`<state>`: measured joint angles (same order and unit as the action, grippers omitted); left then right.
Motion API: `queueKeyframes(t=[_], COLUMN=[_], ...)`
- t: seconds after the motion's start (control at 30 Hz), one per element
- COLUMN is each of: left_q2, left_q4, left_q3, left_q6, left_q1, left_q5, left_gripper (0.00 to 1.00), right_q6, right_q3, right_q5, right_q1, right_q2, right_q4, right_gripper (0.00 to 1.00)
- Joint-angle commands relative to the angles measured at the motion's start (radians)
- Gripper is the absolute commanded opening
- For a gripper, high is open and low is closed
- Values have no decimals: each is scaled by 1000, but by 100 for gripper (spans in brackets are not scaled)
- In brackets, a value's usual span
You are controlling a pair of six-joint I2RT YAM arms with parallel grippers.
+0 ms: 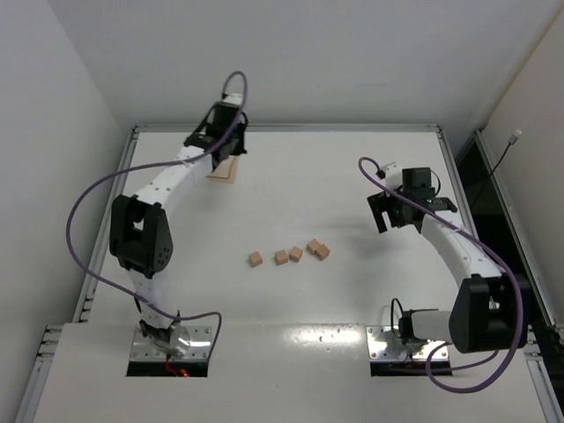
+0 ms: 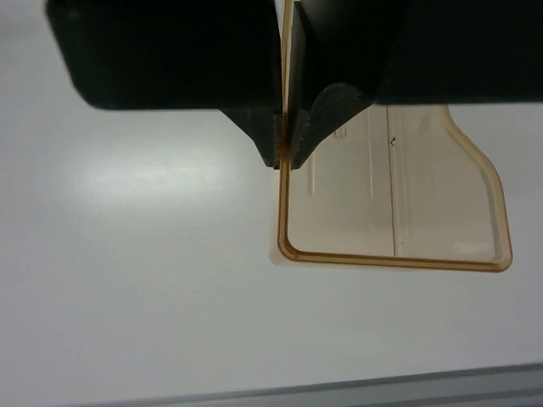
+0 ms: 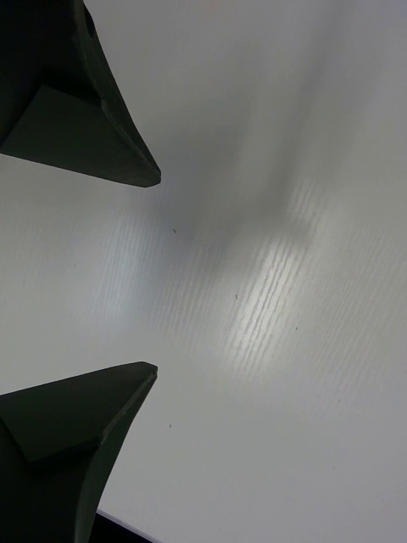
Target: Build the wood block tower
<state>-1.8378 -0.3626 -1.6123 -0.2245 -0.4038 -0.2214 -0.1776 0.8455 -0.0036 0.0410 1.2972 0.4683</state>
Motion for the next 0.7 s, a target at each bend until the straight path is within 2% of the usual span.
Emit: queueKeyframes(t=[0.0, 0.07, 0.1, 0.23, 0.43, 0.6, 0.63, 0.67], left_q2=[-81, -139, -159, -250, -379, -405, -405, -405], left_q4=[-121, -156, -170, -222, -283, -292, -292, -280], left_q3=[-64, -108, -127, -215, -331, -319, -319, -302], left_q6=[-78, -9, -9, 135, 217, 226, 217, 217], left_q1=[220, 333, 333, 450, 516, 525, 525, 537], left_q5=[2, 65, 89, 103, 169, 250, 251, 264], left_gripper=[0, 0, 0, 0, 0, 1, 9, 24], right_q6=[23, 23, 23, 32, 41, 41, 30, 30], right_q3=[49, 58, 58, 69, 87, 87, 96, 96], right_q5=[-3, -25, -26, -62, -84, -114, -114, -114], right_q1=[10, 10, 10, 10, 10, 10, 10, 10], right_q2=[2, 13, 13, 34, 65, 65, 65, 65], right_q4=[-34, -45, -45, -54, -63, -63, -63, -63], right_gripper=[81, 81, 81, 81, 81, 81, 82, 83])
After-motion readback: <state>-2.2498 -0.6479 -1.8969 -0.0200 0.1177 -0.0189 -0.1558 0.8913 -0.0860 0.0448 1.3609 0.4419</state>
